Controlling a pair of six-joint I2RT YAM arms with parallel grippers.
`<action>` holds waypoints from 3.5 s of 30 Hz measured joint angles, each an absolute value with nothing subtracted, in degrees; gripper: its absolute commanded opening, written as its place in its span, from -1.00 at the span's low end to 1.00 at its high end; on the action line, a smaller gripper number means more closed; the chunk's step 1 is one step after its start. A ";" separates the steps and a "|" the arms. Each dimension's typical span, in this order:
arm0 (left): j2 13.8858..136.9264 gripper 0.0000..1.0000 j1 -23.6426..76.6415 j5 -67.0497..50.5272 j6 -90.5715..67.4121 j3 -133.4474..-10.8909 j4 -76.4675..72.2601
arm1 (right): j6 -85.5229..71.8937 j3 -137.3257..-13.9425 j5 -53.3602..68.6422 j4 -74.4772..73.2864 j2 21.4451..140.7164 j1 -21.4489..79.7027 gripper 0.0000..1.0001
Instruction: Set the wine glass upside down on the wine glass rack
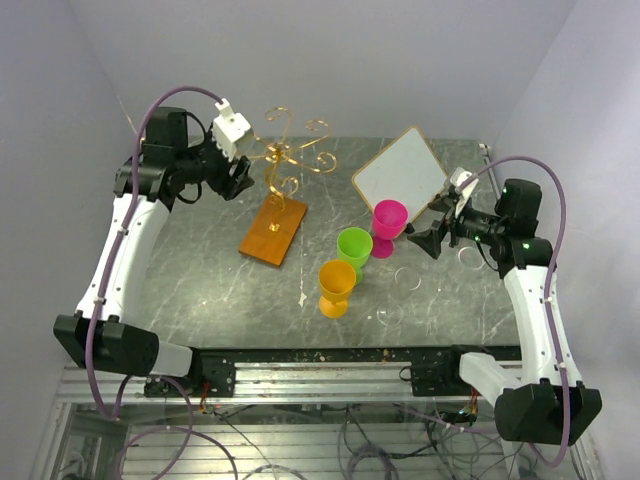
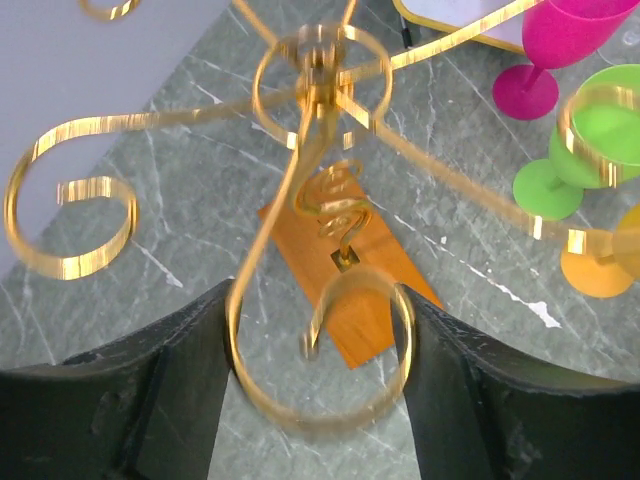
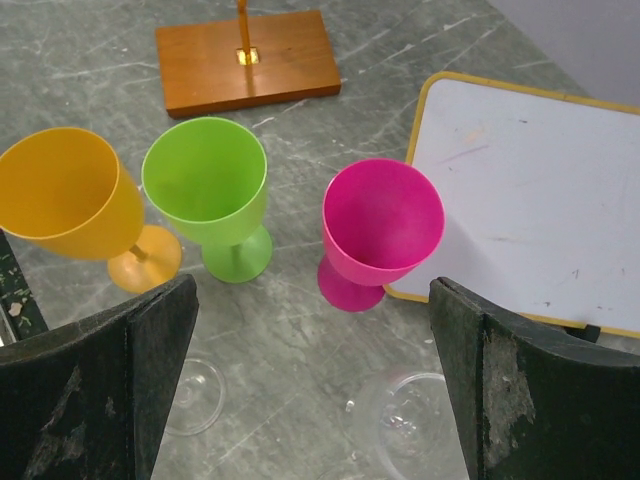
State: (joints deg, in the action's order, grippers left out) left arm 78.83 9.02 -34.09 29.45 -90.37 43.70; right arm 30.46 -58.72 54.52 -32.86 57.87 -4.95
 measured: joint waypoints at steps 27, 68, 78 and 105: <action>79.18 -0.75 9.87 -29.93 28.86 -92.05 44.16 | 29.47 -55.16 54.43 -31.53 56.38 -4.75 1.00; 56.77 -0.52 10.72 -11.84 12.53 -70.30 31.83 | 20.34 -61.91 37.47 -30.83 57.14 -2.59 1.00; 58.39 -0.52 10.79 -11.79 12.58 -69.41 25.96 | 29.19 -65.10 36.32 -44.16 57.32 7.11 0.91; 53.74 0.87 10.94 -11.62 16.27 -63.16 29.19 | 32.49 -65.10 25.76 -59.55 56.25 17.32 0.19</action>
